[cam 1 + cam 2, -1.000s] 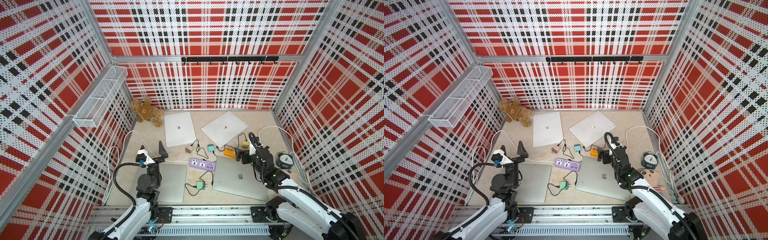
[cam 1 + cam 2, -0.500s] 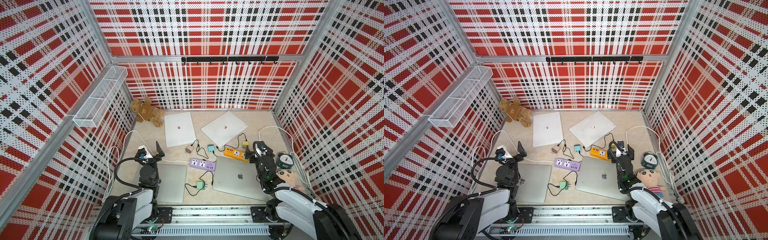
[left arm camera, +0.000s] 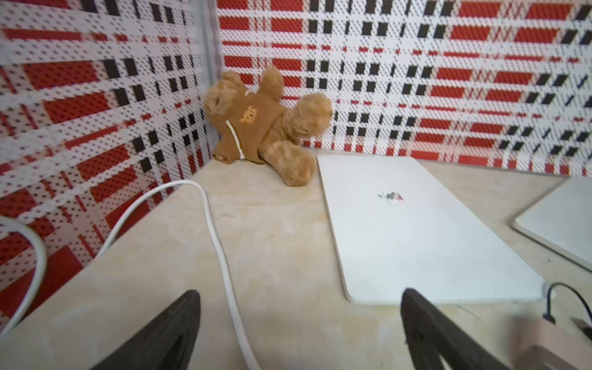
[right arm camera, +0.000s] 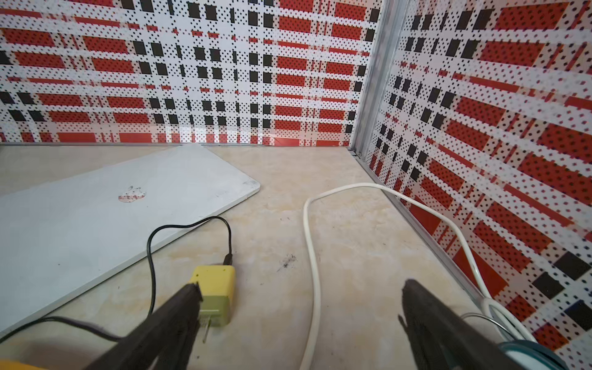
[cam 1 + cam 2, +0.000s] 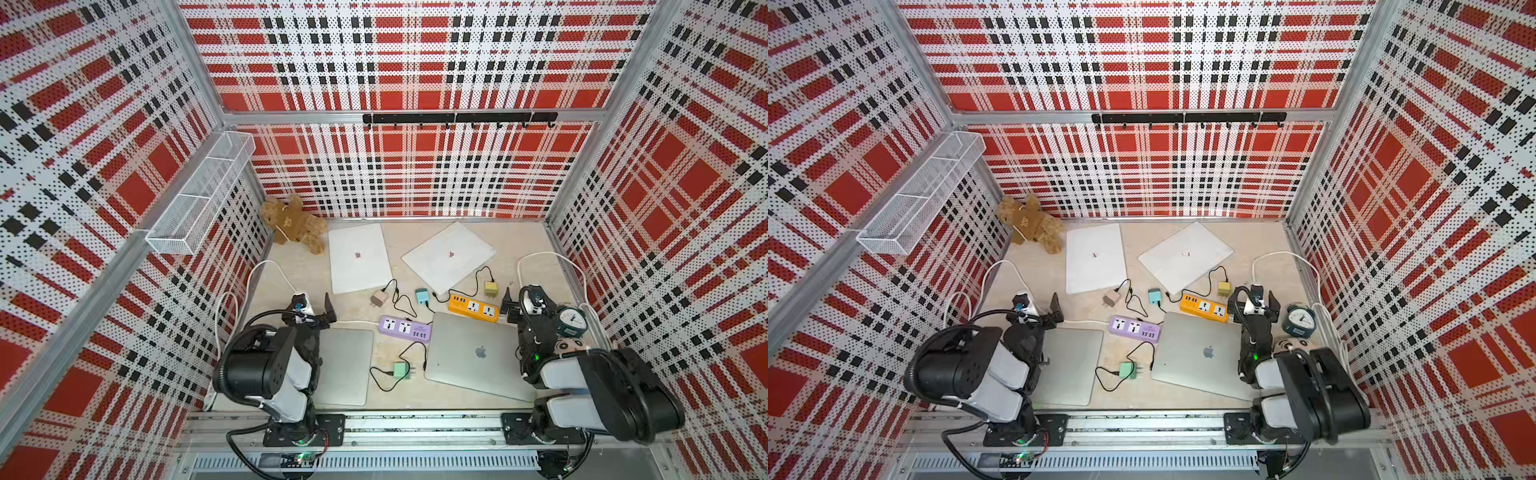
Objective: Unplug the laptop charger
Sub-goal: Reset both arms
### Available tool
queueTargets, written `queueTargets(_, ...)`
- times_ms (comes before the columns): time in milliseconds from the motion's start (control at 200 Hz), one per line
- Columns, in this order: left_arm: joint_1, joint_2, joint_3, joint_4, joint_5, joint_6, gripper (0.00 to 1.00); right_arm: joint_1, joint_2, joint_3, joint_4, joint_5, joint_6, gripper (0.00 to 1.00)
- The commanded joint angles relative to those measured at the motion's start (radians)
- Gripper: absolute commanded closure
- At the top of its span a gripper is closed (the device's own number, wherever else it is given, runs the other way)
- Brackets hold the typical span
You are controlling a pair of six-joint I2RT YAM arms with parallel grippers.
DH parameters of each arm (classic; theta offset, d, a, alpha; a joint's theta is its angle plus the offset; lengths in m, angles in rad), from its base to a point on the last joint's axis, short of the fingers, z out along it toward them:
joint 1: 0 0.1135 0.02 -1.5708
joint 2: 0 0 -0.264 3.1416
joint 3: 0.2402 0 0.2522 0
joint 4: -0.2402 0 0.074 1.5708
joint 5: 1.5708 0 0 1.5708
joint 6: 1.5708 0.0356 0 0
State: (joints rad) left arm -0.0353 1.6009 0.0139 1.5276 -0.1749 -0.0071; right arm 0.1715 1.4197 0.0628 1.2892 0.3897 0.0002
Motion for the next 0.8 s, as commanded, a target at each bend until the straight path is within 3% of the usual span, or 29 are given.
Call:
queueTargets(0, 0.002, -0.009, 0.036, 0.191, 0.066, 0.044, 0.02, -0.013, 0.101, -0.043, 0.353, -0.015, -0.01, 0.0)
queueTargets(185, 0.021, -0.015, 0.055, 0.152, -0.009, -0.006, 0.02, -0.013, 0.124, -0.025, 0.351, -0.014, -0.011, 0.0)
queueTargets(301, 0.024, -0.019, 0.095, 0.072, -0.054, -0.027, 0.02, -0.014, 0.223, 0.03, 0.353, -0.05, -0.031, 0.0)
queueTargets(451, 0.024, -0.026, 0.142, -0.024, -0.184, -0.08, 0.02, -0.025, 0.178, 0.117, 0.135, -0.087, -0.03, 0.0)
queueTargets(516, 0.021, -0.026, 0.147, -0.034, -0.197, -0.079, 0.02, -0.039, 0.173, 0.164, 0.033, -0.046, 0.002, 0.0)
queueTargets(581, 0.018, -0.027, 0.151, -0.042, -0.205, -0.079, 0.02, -0.09, 0.152, 0.216, -0.107, -0.102, 0.059, 0.0)
queueTargets(797, 0.014, -0.026, 0.152, -0.044, -0.211, -0.075, 0.02, -0.116, 0.151, 0.219, -0.111, -0.147, 0.073, 0.0)
